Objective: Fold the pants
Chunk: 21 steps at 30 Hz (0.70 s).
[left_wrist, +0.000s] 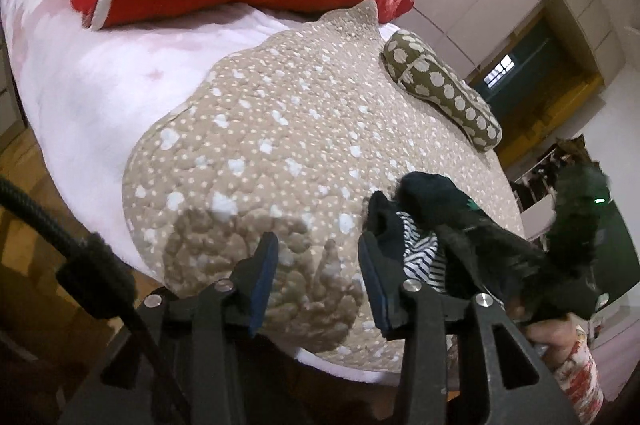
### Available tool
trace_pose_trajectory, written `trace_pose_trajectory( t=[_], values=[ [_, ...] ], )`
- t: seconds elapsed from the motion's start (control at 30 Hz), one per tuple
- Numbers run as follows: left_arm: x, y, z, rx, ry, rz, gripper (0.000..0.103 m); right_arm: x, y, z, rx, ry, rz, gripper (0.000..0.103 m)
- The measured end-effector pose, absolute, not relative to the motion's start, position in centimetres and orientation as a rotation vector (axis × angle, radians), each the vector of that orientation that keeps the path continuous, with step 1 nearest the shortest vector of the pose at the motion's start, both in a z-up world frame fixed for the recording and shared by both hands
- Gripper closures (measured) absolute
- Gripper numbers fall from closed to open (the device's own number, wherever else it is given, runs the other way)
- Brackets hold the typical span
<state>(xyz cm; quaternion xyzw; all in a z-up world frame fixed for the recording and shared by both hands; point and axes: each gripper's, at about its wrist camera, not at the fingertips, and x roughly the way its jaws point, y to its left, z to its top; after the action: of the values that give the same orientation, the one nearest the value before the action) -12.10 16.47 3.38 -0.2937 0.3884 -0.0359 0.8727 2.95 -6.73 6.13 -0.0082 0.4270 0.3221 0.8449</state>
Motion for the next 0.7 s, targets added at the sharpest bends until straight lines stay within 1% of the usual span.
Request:
trace_pose_trajectory(
  t=[0.13, 0.23, 0.3, 0.33, 0.37, 0.43, 0.57, 0.6, 0.63, 0.7],
  values=[
    [-12.3, 17.0, 3.1, -0.654, 0.803, -0.082, 0.061, 2.1, -8.4, 9.2, 0.182, 0.890, 0.764, 0.089],
    [-12.7, 17.3, 3.8, -0.665, 0.774, -0.079, 0.061, 1.7, -7.7, 9.1, 0.264, 0.934, 0.848, 0.088],
    [-12.7, 17.3, 4.3, -0.662, 0.764, -0.070, 0.059, 1.0, -6.3, 7.6, 0.214, 0.972, 0.846, 0.079],
    [-12.7, 17.3, 4.4, -0.662, 0.763, -0.069, 0.059, 0.7, -5.2, 6.1, 0.150, 1.015, 0.832, 0.072],
    [-12.6, 17.3, 4.6, -0.662, 0.763, -0.069, 0.059, 0.6, -4.5, 5.1, 0.115, 1.050, 0.826, 0.063],
    [-12.2, 16.9, 5.0, -0.662, 0.767, -0.076, 0.058, -0.1, -4.3, 4.5, 0.101, 1.053, 0.840, 0.063],
    [-10.5, 14.6, 6.2, -0.632, 0.773, -0.143, 0.058, -0.6, -7.4, 6.2, 0.116, 0.959, 0.785, 0.063],
    [-10.0, 13.5, 6.6, -0.616, 0.775, -0.170, 0.056, -0.4, -8.6, 6.3, 0.127, 0.940, 0.752, 0.063],
    [-9.5, 12.4, 6.8, -0.604, 0.779, -0.192, 0.052, -0.3, -10.4, 6.4, 0.146, 0.926, 0.709, 0.063],
    [-8.4, 9.6, 7.0, -0.566, 0.794, -0.246, 0.049, 0.4, -13.3, 5.7, 0.169, 0.925, 0.639, 0.063]
  ],
)
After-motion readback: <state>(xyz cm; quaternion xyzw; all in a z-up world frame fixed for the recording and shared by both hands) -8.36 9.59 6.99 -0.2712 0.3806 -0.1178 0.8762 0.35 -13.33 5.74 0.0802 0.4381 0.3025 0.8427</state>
